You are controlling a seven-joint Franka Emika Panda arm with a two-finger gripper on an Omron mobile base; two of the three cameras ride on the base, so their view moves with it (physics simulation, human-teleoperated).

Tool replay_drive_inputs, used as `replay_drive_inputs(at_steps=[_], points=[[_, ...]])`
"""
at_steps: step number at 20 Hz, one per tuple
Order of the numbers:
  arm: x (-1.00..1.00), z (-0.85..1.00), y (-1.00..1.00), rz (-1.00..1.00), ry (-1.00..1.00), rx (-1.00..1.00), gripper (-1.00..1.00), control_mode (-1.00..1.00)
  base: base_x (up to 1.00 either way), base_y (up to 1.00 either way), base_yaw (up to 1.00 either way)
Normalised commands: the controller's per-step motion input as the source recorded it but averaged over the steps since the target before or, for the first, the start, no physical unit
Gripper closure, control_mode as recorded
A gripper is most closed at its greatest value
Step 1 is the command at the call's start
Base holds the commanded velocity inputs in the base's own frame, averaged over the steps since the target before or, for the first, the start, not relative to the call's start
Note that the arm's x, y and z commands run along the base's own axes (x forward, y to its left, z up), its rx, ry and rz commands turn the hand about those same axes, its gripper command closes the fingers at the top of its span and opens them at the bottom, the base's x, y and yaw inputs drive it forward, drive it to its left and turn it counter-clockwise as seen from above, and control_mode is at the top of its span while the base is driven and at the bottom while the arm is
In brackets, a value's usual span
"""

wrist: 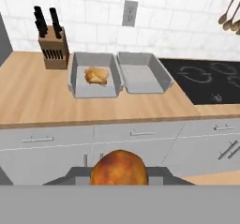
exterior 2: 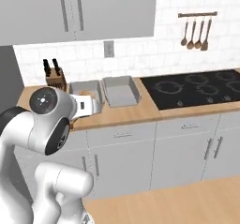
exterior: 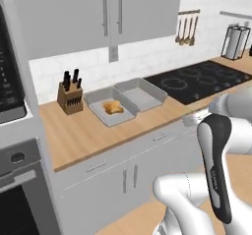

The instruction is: Place one squash and one chicken drumstick in each tupperware on the nearby counter, to pack two identical lunches.

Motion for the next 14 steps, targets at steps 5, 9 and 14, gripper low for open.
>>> replay_drive_inputs(at_steps=[5,9,14], points=[[0.00,0.00,0.00,0.00,0.00,0.00,1.00,1.00,1.00,-0.34,0.40],[0.00,0.00,0.00,0.00,0.00,0.00,1.00,1.00,1.00,-0.43,0.43],[0.00,0.00,0.00,0.00,0.00,0.00,1.00,1.00,1.00,-0.46,0.50]])
